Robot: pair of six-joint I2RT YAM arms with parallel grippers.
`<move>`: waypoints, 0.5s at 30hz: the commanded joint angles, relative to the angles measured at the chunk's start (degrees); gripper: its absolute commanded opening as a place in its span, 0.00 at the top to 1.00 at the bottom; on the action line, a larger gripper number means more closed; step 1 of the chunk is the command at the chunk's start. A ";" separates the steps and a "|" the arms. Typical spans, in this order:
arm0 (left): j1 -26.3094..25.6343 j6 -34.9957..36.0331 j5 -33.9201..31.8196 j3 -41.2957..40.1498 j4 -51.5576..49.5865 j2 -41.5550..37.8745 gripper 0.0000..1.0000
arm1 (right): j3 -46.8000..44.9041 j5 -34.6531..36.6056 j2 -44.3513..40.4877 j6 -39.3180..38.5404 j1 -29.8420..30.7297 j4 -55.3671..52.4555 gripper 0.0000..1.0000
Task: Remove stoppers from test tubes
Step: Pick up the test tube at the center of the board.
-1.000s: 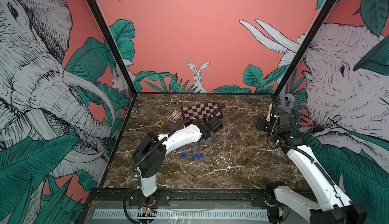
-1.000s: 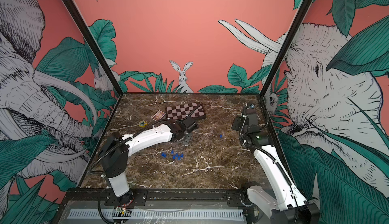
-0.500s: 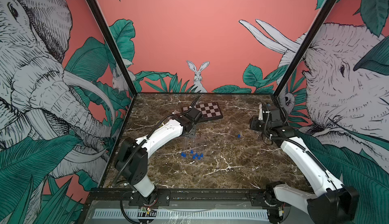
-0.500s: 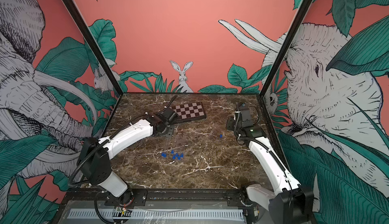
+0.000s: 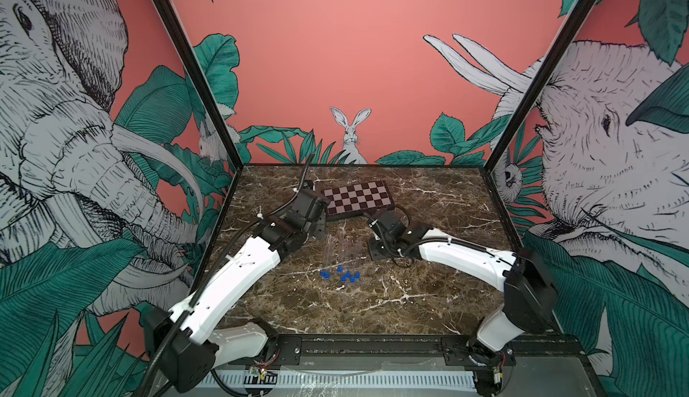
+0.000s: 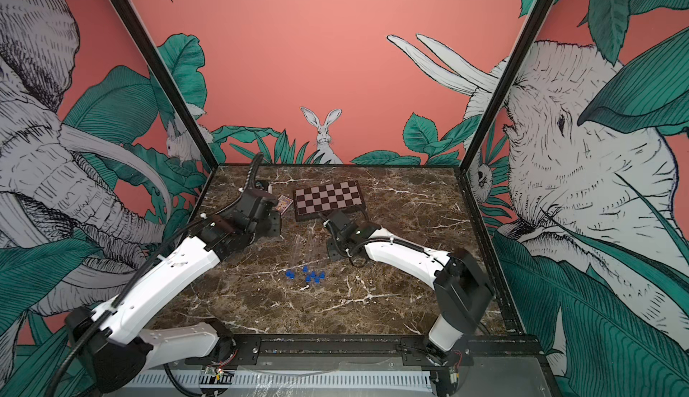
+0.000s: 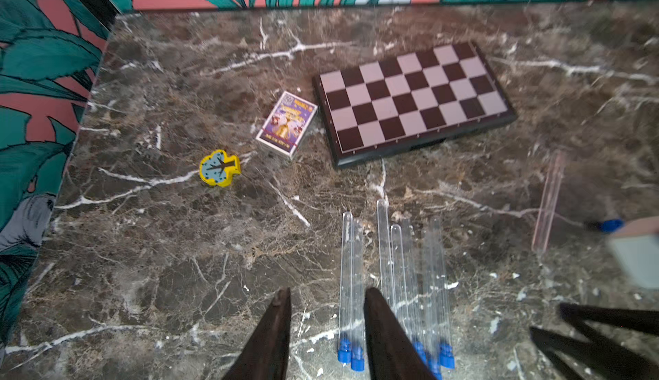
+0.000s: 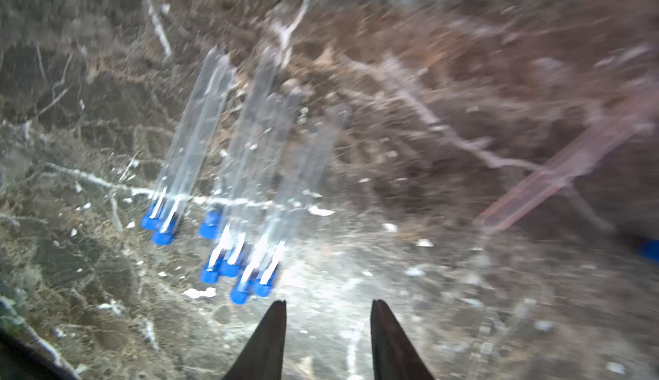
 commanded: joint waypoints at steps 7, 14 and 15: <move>0.43 -0.98 -2.57 -3.30 0.16 -4.50 0.63 | 6.45 2.98 8.28 8.90 4.48 -3.92 0.65; 0.51 -0.74 -2.49 -4.62 0.72 -5.87 0.63 | 8.29 4.62 12.87 9.82 4.52 -5.36 0.69; 0.66 -0.76 -2.48 -4.76 0.84 -6.00 0.63 | 8.45 4.78 13.31 9.83 4.51 -5.39 0.69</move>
